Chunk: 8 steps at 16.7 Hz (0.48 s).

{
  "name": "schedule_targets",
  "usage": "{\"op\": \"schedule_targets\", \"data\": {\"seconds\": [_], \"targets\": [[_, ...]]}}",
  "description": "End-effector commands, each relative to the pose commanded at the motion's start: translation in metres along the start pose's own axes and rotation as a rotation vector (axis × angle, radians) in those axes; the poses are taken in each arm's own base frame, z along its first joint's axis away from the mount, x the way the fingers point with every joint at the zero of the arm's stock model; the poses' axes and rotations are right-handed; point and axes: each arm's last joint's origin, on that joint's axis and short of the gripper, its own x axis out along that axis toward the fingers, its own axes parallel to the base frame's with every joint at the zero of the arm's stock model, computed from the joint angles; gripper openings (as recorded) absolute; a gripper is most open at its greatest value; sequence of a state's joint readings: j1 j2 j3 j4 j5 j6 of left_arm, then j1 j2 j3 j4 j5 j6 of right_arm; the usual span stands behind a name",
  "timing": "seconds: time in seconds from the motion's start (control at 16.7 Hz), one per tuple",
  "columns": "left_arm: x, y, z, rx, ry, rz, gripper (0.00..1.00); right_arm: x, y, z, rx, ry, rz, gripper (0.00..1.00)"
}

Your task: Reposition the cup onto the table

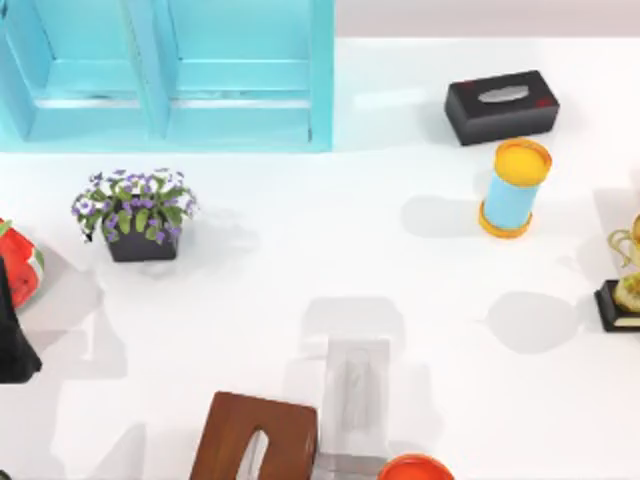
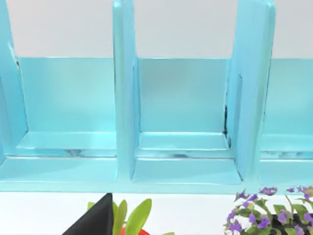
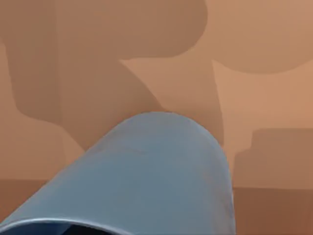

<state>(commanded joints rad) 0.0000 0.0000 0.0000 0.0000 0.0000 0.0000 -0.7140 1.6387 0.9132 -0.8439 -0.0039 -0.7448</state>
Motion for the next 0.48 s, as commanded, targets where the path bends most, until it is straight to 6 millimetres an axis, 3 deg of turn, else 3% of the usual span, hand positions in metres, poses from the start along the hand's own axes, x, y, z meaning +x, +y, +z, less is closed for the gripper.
{"op": "schedule_targets", "data": {"seconds": [0.12,0.48], "targets": [[0.0000,0.0000,0.0000,0.000,0.000,0.000,1.00,0.0000,0.0000,0.0000,0.000,0.000,0.000,1.00],[0.0000,0.0000,0.0000,0.000,0.000,0.000,1.00,0.0000,0.0000,0.0000,0.000,0.000,0.000,0.55]]}}
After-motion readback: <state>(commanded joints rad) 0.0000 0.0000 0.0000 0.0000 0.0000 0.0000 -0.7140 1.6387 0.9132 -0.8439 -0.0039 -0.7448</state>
